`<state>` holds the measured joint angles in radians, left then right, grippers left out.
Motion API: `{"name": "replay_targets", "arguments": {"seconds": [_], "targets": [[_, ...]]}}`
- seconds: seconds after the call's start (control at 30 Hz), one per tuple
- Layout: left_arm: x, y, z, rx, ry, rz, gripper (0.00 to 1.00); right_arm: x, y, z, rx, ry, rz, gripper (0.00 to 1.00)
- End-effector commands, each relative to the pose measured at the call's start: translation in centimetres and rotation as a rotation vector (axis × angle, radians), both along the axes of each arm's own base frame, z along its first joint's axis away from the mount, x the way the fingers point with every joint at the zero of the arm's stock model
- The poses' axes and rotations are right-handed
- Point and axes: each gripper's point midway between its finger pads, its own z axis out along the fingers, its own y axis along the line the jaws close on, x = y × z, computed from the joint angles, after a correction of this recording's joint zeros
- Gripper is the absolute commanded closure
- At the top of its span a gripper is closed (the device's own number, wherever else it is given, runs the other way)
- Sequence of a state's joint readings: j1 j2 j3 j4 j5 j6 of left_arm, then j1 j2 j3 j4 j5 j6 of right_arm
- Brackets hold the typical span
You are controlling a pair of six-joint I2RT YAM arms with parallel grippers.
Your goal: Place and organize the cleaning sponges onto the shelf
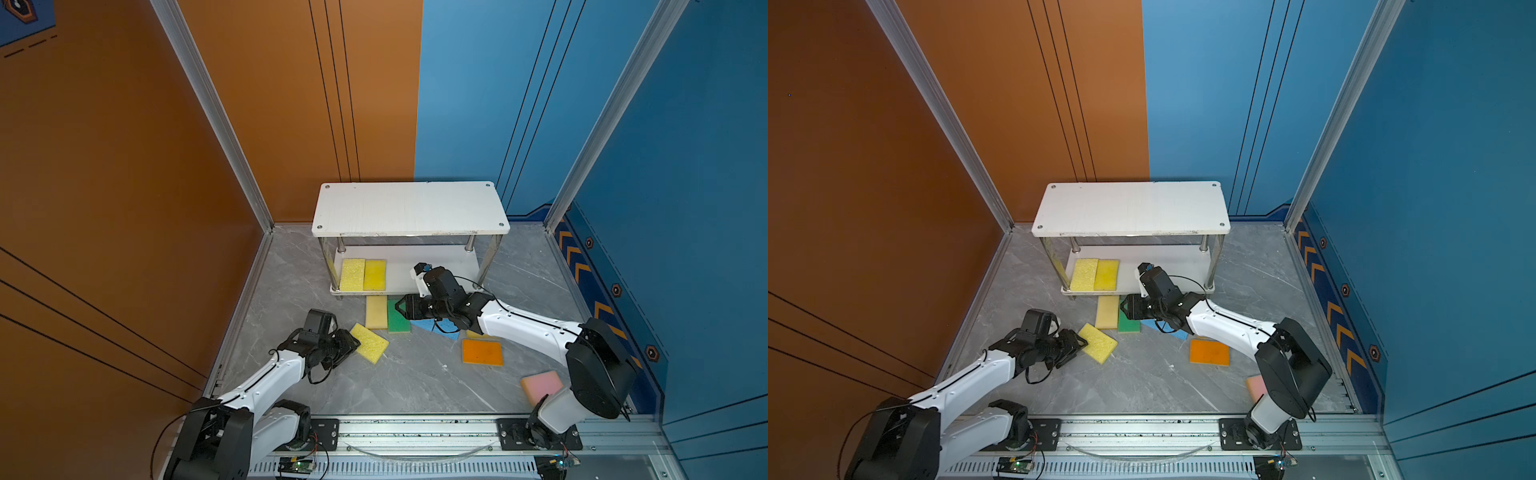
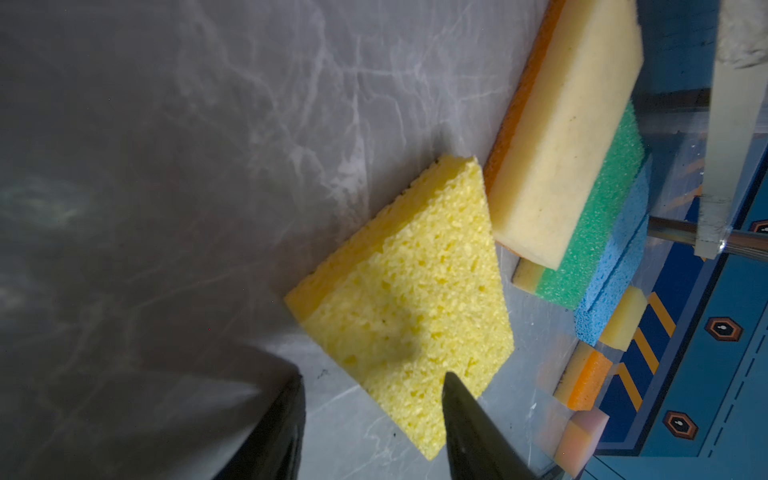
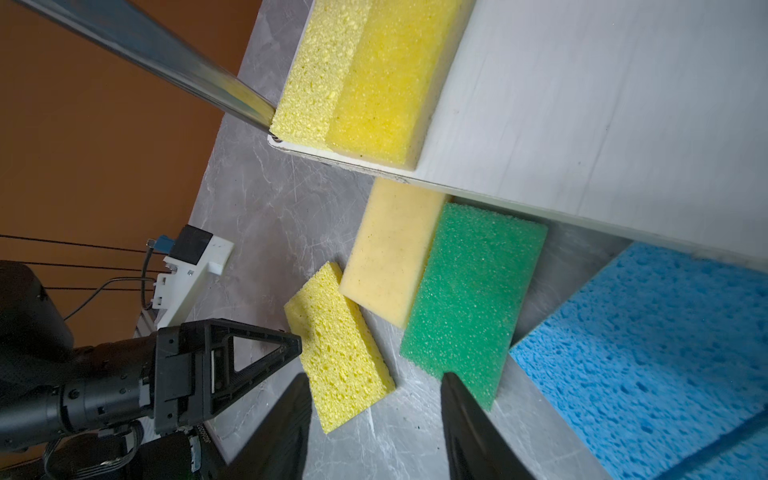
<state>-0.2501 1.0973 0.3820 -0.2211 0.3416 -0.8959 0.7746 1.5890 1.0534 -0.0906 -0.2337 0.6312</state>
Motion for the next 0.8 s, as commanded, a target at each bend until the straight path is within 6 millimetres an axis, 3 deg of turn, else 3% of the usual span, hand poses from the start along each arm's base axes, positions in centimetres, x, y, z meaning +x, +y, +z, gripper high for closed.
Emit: {"name": "replay_targets", "arguments": {"seconds": [0.0,0.27,0.53,0.77], "targets": [[0.7,0.1,0.2,0.029,-0.027,-0.018,0.50,-0.4,-0.5,0.1,-0.024,-0.012,-0.003,0.48],[0.5,0.1,-0.7,0.033,-0.001,-0.042,0.69,-0.4,-0.4,0.2,-0.026,-0.014,-0.008,0.48],[0.5,-0.3,-0.6,0.014,-0.003,-0.078,0.98,-1.0,0.1,0.3,-0.032,-0.015,0.004,0.48],[0.3,-0.3,0.4,0.005,-0.019,-0.102,1.00,-1.5,-0.2,0.0,-0.050,-0.007,0.011,0.47]]}}
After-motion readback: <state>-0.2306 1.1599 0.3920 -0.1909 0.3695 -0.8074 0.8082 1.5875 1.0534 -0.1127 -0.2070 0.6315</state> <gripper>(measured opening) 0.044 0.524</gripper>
